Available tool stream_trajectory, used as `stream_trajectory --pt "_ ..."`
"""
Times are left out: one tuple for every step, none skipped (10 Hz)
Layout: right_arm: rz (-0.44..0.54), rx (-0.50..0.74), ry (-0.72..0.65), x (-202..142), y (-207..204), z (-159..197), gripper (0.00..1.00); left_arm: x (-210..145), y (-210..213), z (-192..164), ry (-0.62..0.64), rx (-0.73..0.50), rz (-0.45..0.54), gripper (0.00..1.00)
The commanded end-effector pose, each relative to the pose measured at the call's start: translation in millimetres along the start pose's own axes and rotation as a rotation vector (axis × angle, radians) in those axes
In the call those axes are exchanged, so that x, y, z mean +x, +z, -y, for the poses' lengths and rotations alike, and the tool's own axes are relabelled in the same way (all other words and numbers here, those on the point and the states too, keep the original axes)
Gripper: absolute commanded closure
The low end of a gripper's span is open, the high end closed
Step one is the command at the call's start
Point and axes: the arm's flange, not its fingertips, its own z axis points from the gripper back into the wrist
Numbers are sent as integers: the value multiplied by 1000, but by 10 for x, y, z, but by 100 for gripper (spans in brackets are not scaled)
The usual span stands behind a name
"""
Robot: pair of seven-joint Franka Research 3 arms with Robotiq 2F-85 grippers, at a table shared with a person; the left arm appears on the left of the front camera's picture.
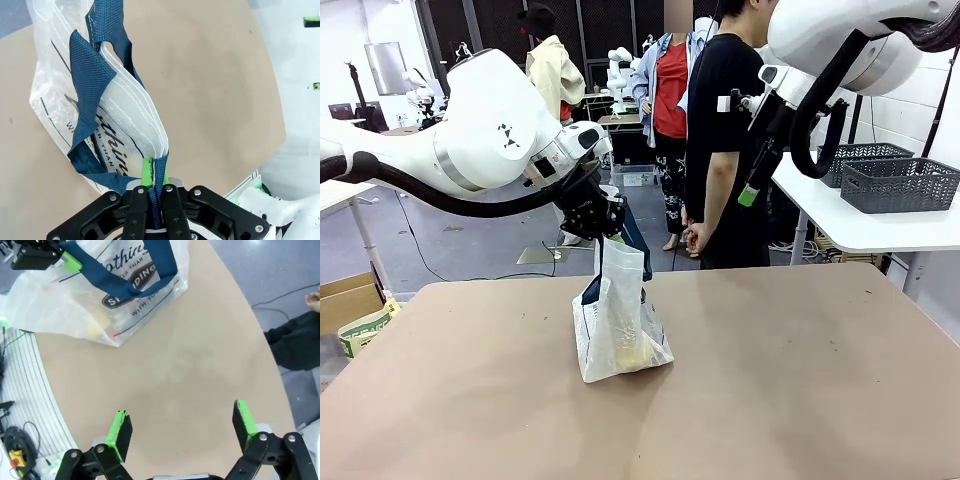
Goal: Transfer purchased items from the store into the shopping bag.
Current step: Move the Reusable shopping bag to the right side of the table.
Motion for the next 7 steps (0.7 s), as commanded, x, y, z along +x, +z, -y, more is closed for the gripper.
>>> stream_trajectory --pt "-10 2 7 9 84 15 0 2 10 -14 4 0 5 100" --pt "-10 2 7 9 84 15 0 2 10 -14 4 0 5 100" --pt "-10 2 7 9 84 15 0 2 10 -14 4 0 5 100" --pt "-10 2 7 9 84 15 0 2 10 -14 4 0 5 100" --pt "-10 2 7 9 84 15 0 2 10 -14 4 0 5 100" --pt "-10 2 7 9 84 15 0 2 10 -14 4 0 5 100" --pt "-10 2 7 9 84 15 0 2 10 -14 4 0 5 100"
